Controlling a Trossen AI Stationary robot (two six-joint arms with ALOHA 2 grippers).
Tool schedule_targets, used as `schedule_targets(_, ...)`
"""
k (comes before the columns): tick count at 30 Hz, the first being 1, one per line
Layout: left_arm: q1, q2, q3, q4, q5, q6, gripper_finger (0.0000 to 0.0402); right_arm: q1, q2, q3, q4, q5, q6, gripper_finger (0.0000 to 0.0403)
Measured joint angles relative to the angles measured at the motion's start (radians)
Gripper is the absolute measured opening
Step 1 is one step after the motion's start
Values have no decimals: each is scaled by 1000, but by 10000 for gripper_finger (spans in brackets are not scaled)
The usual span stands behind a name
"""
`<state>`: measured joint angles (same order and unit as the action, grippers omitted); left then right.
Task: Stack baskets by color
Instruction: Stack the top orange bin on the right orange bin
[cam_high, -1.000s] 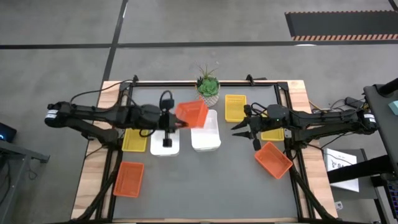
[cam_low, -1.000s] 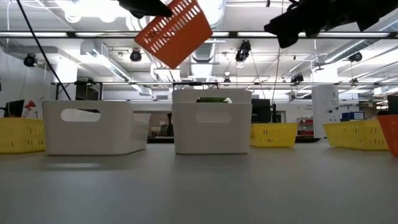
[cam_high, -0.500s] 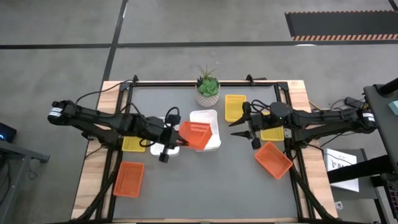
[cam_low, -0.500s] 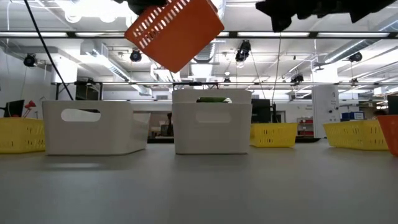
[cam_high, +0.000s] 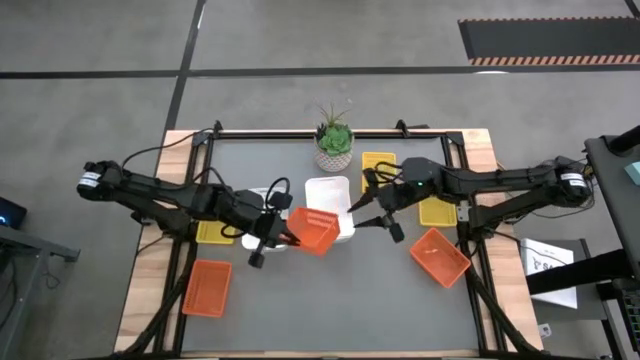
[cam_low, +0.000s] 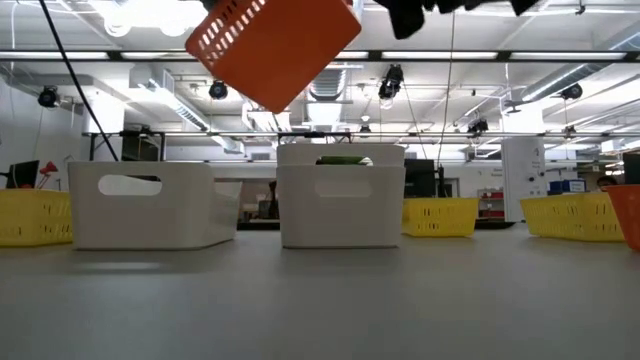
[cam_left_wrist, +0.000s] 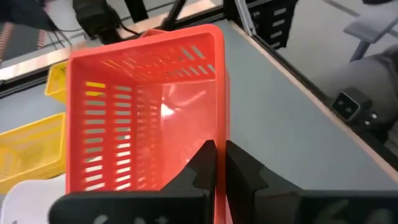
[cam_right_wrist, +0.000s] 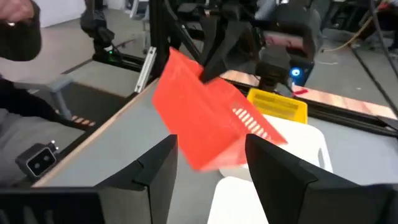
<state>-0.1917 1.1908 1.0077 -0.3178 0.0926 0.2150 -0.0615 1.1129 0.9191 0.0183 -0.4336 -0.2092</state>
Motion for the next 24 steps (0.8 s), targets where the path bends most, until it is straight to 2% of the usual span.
schedule_targets(13,1,0,-1,-31,1,0,0,9,283,394,-337,-25,-89,183)
schedule_targets(24,1,0,-1,-33,1,1,0,9,483,614,-548,-169,-182,174)
